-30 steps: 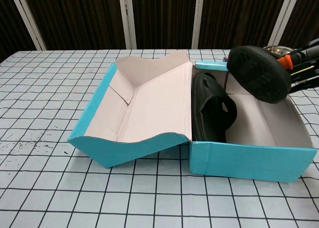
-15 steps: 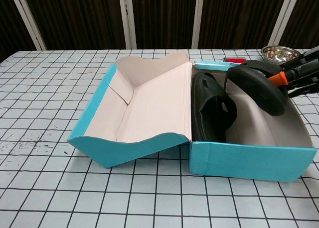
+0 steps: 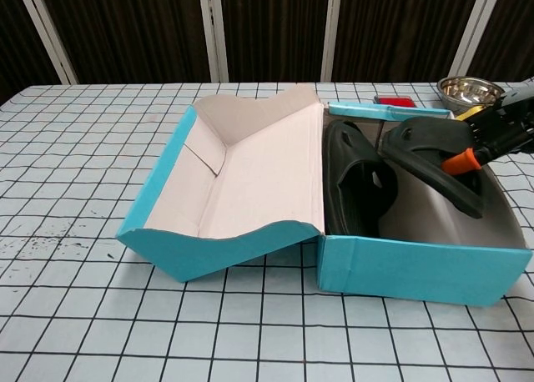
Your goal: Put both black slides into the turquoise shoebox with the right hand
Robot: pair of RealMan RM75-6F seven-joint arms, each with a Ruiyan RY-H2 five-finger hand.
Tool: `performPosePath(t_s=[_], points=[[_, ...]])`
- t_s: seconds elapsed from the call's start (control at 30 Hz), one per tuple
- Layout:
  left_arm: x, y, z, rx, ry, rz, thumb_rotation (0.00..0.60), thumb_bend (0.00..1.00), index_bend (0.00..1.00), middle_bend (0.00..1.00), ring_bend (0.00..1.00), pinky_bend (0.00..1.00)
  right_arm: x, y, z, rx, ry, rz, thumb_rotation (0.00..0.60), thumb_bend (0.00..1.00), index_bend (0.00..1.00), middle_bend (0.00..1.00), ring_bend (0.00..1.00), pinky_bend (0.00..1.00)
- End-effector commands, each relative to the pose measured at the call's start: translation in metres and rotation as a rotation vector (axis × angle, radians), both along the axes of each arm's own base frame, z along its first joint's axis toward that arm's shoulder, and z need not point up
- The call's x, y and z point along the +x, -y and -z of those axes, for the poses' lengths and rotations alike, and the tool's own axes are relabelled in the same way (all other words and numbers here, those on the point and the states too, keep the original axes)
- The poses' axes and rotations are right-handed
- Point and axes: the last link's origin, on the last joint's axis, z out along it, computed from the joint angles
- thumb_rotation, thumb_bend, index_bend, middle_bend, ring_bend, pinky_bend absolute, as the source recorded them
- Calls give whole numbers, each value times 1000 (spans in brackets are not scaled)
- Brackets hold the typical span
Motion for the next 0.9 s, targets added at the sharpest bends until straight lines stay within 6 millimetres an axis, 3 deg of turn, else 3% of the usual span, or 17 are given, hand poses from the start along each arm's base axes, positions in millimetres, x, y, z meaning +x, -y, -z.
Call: performPosePath(t_s=[0.03, 0.9], points=[[0, 0, 0, 0, 1, 0, 600, 813, 225, 92, 59, 135, 0, -2, 6, 1, -56, -32, 600, 592, 504, 507, 178, 0], [-1, 2, -3, 9, 8, 2, 600, 813, 225, 92, 59, 135, -1, -13, 39, -19, -265, -187, 600, 593, 511, 512, 178, 0]])
